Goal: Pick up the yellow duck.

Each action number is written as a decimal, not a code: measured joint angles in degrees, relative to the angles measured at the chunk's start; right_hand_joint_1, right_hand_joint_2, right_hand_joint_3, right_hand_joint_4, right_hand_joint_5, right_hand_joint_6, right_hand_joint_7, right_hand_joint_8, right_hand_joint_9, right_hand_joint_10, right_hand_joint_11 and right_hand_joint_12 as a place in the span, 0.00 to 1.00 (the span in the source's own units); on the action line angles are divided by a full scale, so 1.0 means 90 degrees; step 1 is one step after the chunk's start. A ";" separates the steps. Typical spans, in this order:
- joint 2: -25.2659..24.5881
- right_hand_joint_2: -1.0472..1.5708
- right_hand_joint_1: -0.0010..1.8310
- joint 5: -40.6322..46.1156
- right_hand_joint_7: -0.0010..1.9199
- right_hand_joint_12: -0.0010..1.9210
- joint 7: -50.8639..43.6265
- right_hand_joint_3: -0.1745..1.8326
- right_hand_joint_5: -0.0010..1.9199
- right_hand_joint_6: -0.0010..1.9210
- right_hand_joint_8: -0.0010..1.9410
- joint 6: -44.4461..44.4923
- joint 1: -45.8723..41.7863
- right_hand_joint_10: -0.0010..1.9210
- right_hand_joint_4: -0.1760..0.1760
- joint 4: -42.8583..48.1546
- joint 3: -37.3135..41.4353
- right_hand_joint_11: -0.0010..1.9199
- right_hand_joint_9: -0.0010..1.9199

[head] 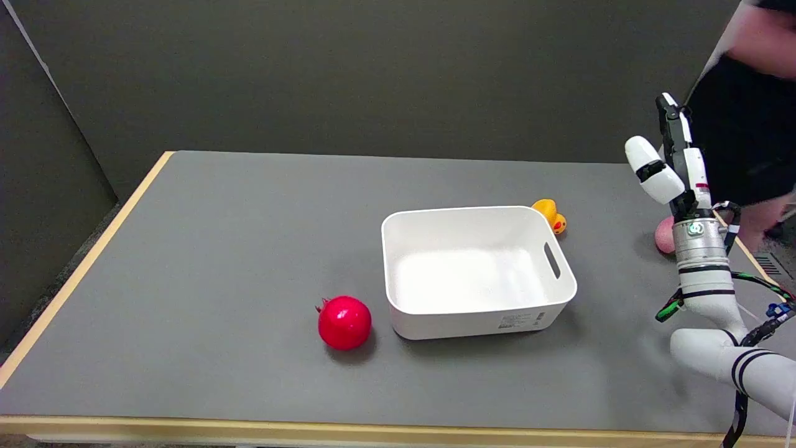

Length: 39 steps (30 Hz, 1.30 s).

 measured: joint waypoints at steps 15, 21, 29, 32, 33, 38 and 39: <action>0.0037 0.62 0.29 -0.0255 0.04 0.01 -0.0038 0.55 0.03 0.13 0.07 -0.0117 0.0042 0.05 0.49 -0.0038 0.0126 0.00 0.01; 0.0074 0.66 0.28 -0.0671 0.05 0.08 -0.0332 0.54 0.05 0.18 0.14 -0.0342 0.0207 0.18 0.46 -0.0064 0.0176 0.00 0.00; 0.0094 0.65 0.30 -0.1353 0.06 0.09 -0.1217 0.55 0.05 0.18 0.14 -0.1110 0.0560 0.19 0.47 -0.0117 0.0210 0.00 0.00; 0.0049 0.65 0.30 -0.1610 0.06 0.11 -0.1650 0.55 0.05 0.18 0.14 -0.1581 0.0749 0.20 0.47 -0.0138 0.0215 0.00 0.00; 0.0033 0.65 0.30 -0.1670 0.06 0.12 -0.1758 0.55 0.05 0.18 0.14 -0.1702 0.0800 0.20 0.47 -0.0143 0.0215 0.00 0.00; -0.0103 0.65 0.30 -0.1946 0.06 0.13 -0.2302 0.55 0.05 0.19 0.14 -0.2283 0.1072 0.20 0.48 -0.0149 0.0227 0.00 0.00; -0.0134 0.65 0.30 -0.1977 0.06 0.12 -0.2399 0.55 0.05 0.19 0.14 -0.2386 0.1118 0.20 0.48 -0.0137 0.0232 0.00 0.00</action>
